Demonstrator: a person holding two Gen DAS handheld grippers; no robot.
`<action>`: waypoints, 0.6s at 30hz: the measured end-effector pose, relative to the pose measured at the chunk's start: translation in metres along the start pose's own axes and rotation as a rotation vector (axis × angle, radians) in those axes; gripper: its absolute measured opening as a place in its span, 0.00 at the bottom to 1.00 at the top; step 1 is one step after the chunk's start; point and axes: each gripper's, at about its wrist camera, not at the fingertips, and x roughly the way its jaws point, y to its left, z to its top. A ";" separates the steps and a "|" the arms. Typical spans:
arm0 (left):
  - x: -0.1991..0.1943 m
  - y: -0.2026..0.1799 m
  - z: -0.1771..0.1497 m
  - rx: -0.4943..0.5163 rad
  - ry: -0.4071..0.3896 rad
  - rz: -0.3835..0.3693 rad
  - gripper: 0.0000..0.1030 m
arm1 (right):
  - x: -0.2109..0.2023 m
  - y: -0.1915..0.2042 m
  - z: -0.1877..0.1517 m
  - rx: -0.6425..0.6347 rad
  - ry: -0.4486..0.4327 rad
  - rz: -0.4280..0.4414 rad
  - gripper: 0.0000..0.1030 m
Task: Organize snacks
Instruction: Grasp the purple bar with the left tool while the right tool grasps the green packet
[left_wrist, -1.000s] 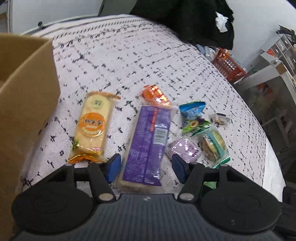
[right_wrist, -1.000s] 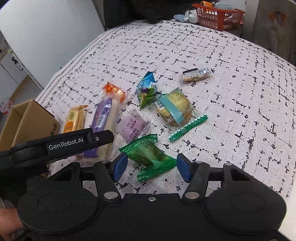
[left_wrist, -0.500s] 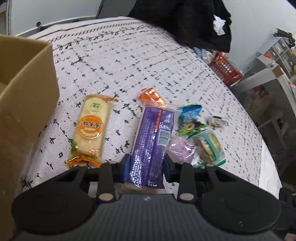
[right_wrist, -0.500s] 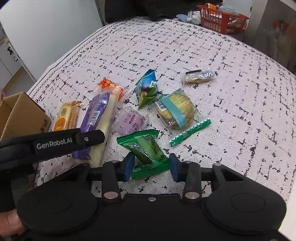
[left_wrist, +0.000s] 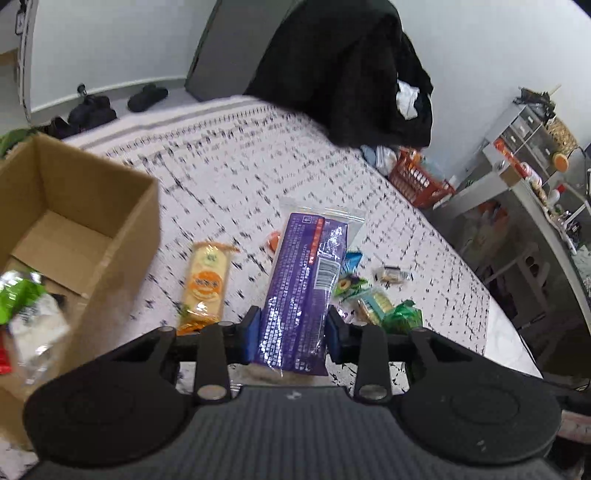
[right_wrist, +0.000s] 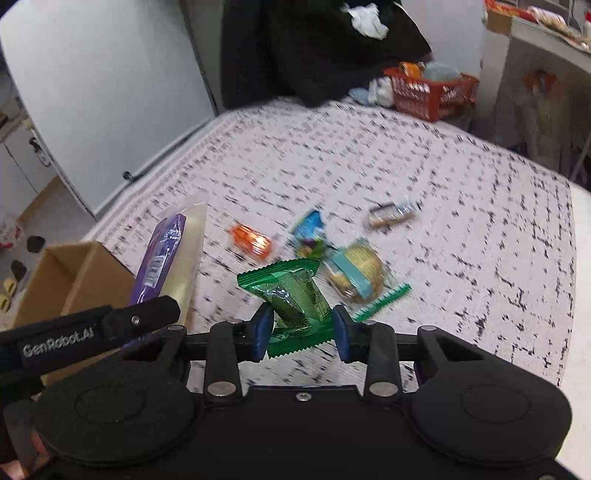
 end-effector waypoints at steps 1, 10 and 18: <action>-0.006 0.001 0.002 -0.004 -0.009 0.004 0.34 | -0.004 0.004 0.002 -0.006 -0.011 0.010 0.33; -0.055 0.023 -0.002 -0.055 -0.074 0.074 0.34 | -0.028 0.039 0.008 -0.059 -0.080 0.107 0.33; -0.088 0.050 -0.002 -0.127 -0.117 0.140 0.34 | -0.038 0.079 0.007 -0.109 -0.113 0.179 0.33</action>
